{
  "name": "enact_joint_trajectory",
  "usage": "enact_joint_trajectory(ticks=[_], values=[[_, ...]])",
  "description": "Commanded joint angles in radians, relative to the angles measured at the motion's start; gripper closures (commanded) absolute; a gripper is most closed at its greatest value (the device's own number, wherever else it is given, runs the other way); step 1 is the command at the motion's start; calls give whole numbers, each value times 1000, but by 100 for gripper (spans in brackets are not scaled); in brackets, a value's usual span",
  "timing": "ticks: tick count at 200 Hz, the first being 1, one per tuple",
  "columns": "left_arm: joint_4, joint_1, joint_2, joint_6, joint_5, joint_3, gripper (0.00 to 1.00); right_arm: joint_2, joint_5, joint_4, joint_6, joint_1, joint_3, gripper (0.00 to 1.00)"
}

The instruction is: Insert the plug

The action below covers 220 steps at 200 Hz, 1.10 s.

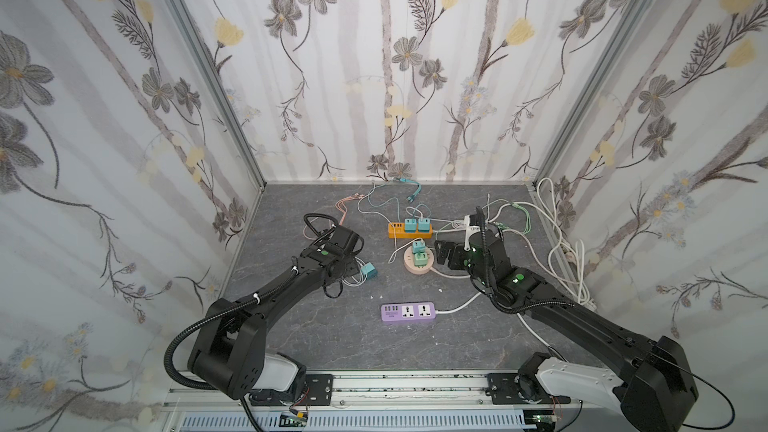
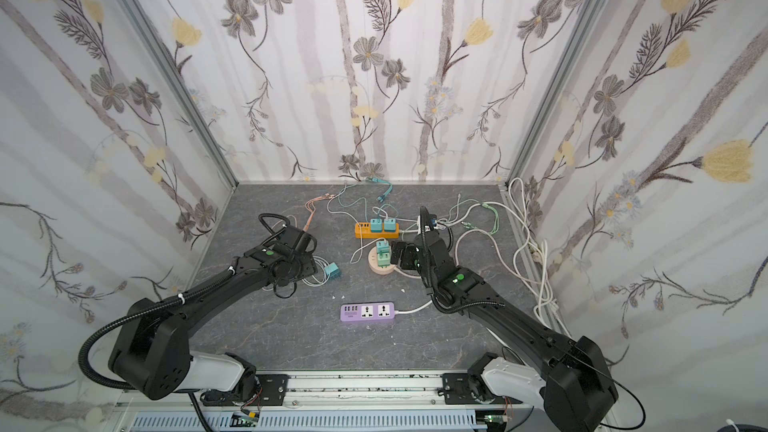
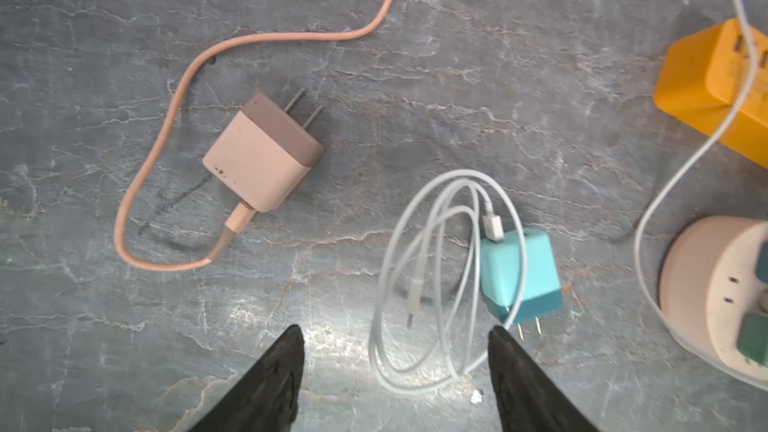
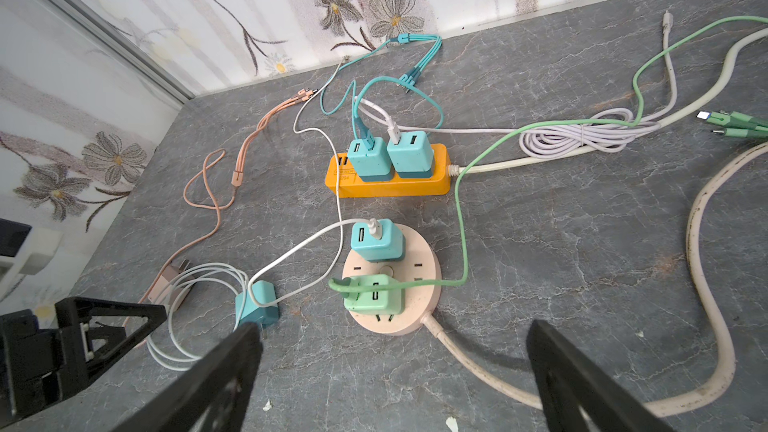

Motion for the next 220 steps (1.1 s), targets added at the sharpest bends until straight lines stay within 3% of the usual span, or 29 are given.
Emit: enact_joint_trajectory(ticks=[1, 22, 44, 101, 164, 191, 220], values=[[87, 16, 42, 51, 63, 5, 27, 4, -8, 60, -10, 1, -2, 1], [112, 38, 94, 60, 64, 12, 27, 14, -45, 76, -19, 1, -1, 1], [142, 46, 126, 97, 58, 21, 36, 20, -112, 112, -73, 9, -7, 1], [153, 48, 89, 209, 46, 18, 100, 77, -194, 208, -339, 142, 34, 1], [122, 48, -152, 282, 157, -8, 100, 288, -274, 339, -539, 270, 120, 4], [87, 48, -237, 264, 174, 7, 100, 411, -243, 356, -521, 286, 182, 3], [60, 51, -291, 164, 183, 48, 100, 510, -257, 442, -484, 290, 200, 4]])
